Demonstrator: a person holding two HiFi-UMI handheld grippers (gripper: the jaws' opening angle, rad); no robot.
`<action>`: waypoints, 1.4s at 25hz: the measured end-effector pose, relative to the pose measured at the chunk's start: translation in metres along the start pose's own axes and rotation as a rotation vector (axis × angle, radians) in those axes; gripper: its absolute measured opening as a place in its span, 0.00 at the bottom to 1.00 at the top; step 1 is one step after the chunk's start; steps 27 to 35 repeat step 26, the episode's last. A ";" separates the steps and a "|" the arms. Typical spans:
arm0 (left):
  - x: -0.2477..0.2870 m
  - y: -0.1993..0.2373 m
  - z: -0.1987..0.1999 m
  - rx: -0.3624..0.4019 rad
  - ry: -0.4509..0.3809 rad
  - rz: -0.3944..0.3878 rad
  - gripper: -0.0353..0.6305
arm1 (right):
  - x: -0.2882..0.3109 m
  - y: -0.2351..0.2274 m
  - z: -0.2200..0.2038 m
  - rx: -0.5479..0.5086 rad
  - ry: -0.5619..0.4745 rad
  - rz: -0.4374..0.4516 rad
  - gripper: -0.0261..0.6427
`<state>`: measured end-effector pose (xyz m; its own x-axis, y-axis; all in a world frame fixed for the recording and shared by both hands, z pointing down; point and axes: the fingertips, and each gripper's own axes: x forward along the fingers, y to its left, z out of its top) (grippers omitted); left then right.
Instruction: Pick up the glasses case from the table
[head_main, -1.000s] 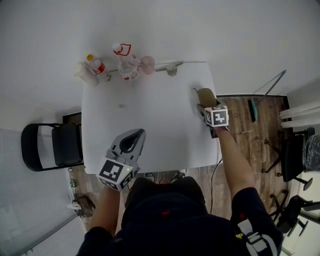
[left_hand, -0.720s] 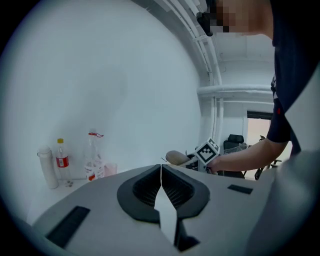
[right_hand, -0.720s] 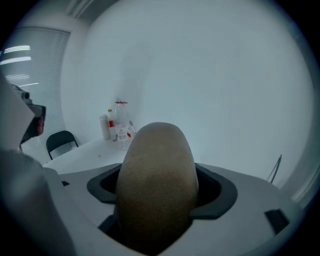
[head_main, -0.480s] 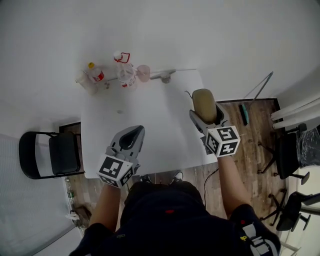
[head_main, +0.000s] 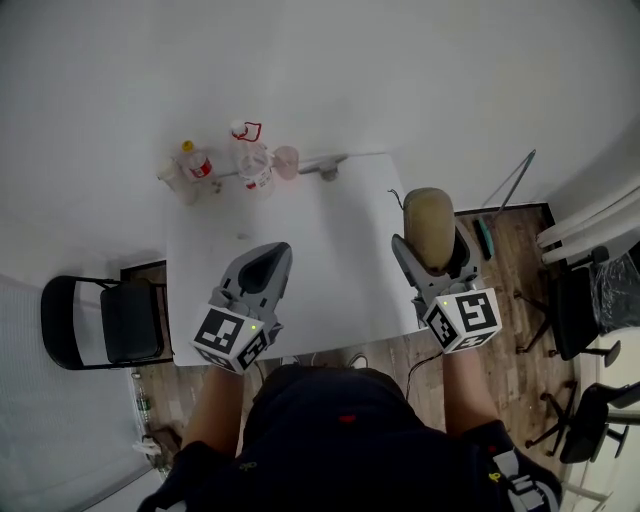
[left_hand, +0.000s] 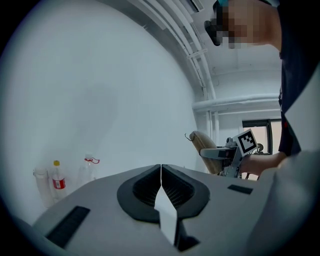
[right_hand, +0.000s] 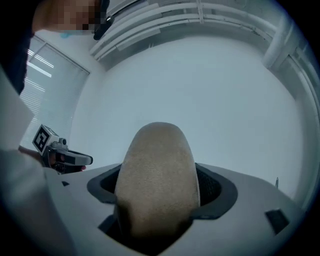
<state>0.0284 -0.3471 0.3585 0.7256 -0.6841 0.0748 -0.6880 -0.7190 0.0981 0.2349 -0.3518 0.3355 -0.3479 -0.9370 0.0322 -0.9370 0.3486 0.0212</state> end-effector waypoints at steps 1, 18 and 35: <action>0.000 -0.001 0.001 -0.001 -0.003 -0.003 0.09 | -0.002 0.000 0.004 -0.004 -0.011 -0.003 0.64; 0.001 -0.007 0.016 0.005 -0.025 -0.040 0.09 | -0.010 0.007 0.022 -0.050 -0.058 -0.023 0.64; -0.009 -0.010 0.015 0.010 -0.025 -0.035 0.09 | -0.017 0.019 0.023 -0.064 -0.058 -0.004 0.64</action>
